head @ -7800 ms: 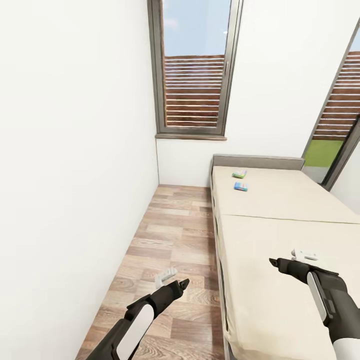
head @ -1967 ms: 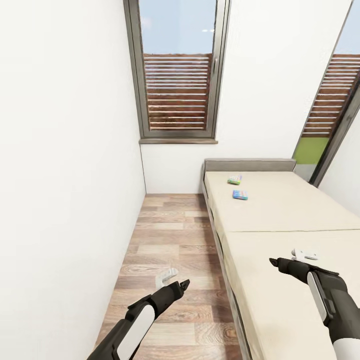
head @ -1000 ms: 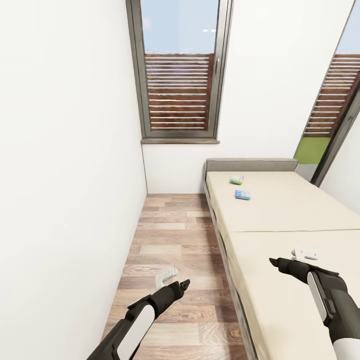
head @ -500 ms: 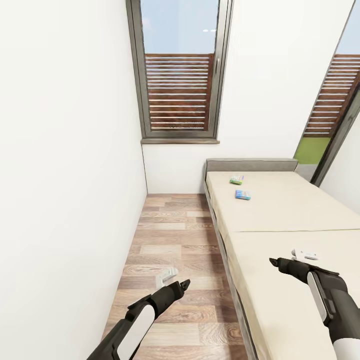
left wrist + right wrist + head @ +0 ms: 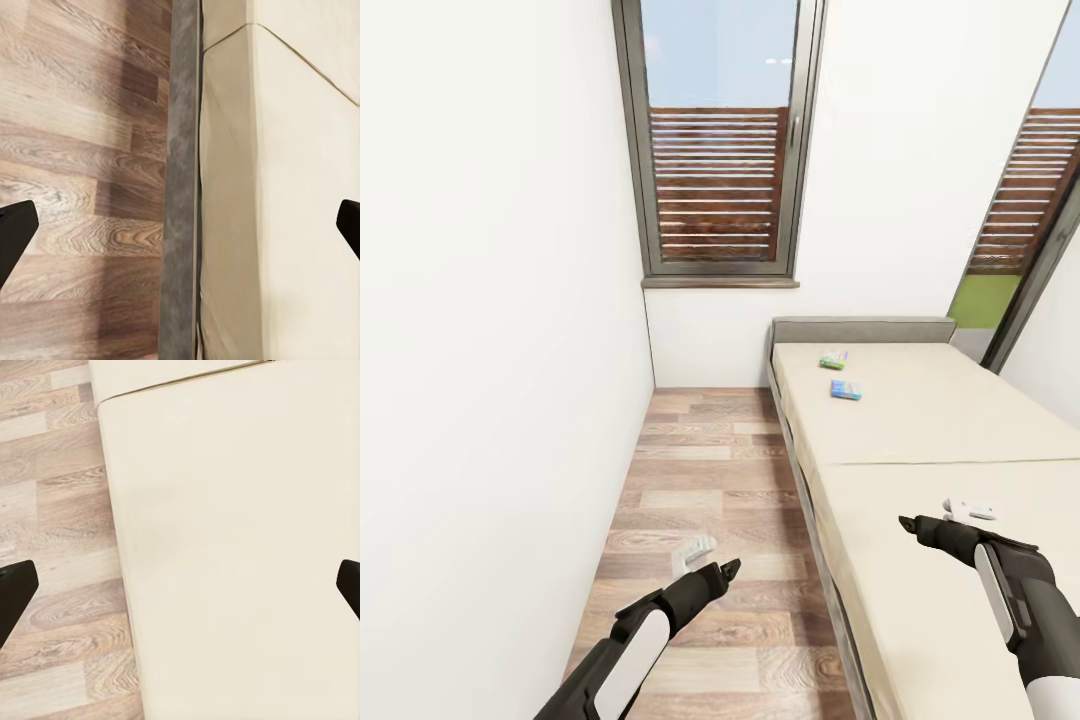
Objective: Put all the toys in the child's room - the three board games (two on the bed and one on the table), the two jigsaw puzzles on the table, and the tennis ball on the table - inside the toy box on the table in the child's room.
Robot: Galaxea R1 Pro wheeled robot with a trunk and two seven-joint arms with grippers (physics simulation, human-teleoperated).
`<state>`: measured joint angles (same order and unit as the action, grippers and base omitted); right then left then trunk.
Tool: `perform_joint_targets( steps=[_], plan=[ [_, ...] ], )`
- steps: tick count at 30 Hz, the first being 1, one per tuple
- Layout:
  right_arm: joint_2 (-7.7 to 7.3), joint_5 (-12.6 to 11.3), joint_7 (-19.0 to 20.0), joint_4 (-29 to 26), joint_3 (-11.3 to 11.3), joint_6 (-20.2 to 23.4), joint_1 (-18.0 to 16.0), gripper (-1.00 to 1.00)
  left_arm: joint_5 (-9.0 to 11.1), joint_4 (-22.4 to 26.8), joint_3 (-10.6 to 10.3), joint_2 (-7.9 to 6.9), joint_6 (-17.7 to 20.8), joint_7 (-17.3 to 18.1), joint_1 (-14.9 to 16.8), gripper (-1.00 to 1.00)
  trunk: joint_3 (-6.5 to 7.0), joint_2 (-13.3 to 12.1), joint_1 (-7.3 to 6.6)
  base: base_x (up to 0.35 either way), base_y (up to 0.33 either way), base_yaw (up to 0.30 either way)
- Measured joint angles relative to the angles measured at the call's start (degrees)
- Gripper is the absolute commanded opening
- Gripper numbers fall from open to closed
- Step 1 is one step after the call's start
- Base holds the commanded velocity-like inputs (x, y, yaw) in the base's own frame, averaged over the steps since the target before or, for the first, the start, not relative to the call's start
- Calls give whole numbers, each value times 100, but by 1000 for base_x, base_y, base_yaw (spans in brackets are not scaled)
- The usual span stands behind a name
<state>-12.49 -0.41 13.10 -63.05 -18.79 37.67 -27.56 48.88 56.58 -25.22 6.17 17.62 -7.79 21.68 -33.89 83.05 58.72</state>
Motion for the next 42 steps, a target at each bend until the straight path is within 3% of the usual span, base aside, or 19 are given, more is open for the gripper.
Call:
perform_joint_targets(
  steps=[42],
  plan=[
    [0, 1, -1, 1, -1, -1, -1, 100, 1, 2, -3, 0, 0, 4, -1, 100, 0, 0, 1, 41, 7, 14]
  ],
)
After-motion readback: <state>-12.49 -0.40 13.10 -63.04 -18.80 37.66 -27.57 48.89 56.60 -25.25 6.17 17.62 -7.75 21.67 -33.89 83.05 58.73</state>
